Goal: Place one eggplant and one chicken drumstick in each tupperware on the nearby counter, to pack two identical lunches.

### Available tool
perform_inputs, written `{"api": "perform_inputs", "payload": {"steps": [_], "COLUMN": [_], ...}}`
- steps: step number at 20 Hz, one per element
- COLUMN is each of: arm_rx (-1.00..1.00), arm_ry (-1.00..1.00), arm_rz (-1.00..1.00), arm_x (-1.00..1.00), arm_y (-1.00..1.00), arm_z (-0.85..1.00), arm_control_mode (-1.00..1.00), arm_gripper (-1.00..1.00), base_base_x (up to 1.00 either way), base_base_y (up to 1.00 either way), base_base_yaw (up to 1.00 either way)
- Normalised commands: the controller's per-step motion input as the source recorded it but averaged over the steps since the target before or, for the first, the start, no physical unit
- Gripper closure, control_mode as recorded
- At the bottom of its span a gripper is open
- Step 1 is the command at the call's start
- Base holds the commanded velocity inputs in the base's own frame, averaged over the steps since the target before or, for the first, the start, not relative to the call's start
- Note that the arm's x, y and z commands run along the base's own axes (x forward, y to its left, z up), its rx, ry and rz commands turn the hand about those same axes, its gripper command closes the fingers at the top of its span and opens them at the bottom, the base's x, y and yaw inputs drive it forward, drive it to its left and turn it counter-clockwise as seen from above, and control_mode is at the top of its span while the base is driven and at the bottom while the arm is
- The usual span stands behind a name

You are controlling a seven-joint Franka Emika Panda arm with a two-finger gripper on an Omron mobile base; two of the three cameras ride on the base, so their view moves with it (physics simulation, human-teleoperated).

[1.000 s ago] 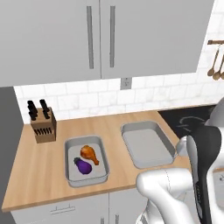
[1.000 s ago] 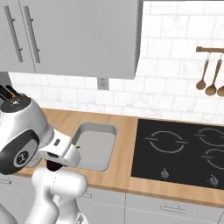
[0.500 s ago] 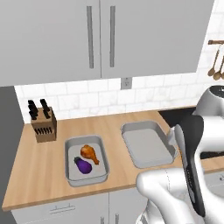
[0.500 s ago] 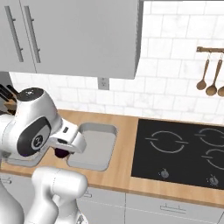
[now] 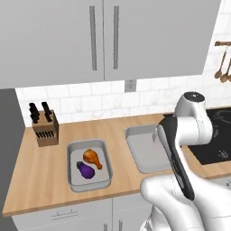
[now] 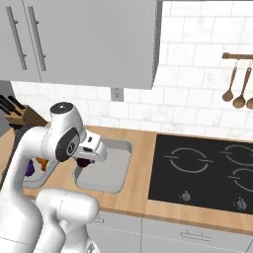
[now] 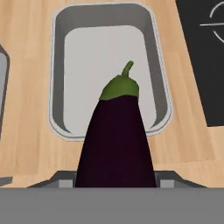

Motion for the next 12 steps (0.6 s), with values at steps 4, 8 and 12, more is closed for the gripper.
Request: {"api": "perform_inputs", "payload": {"steps": [4,8,12], "arm_rx": [0.0,0.0,0.0], "arm_ry": [0.12,0.08,0.01], "arm_rz": [0.06,0.03,0.04], "arm_x": [1.0,0.98,0.86], "arm_y": [0.01,0.0,0.0], "arm_z": [-0.86,-0.61,-0.54], "arm_control_mode": [-1.0,-1.0,-1.0], "arm_gripper": [1.0,1.0,1.0], "base_base_x": [0.0,0.0,0.0], "base_base_y": [0.0,0.0,0.0], "base_base_yaw": [0.0,0.0,0.0]}}
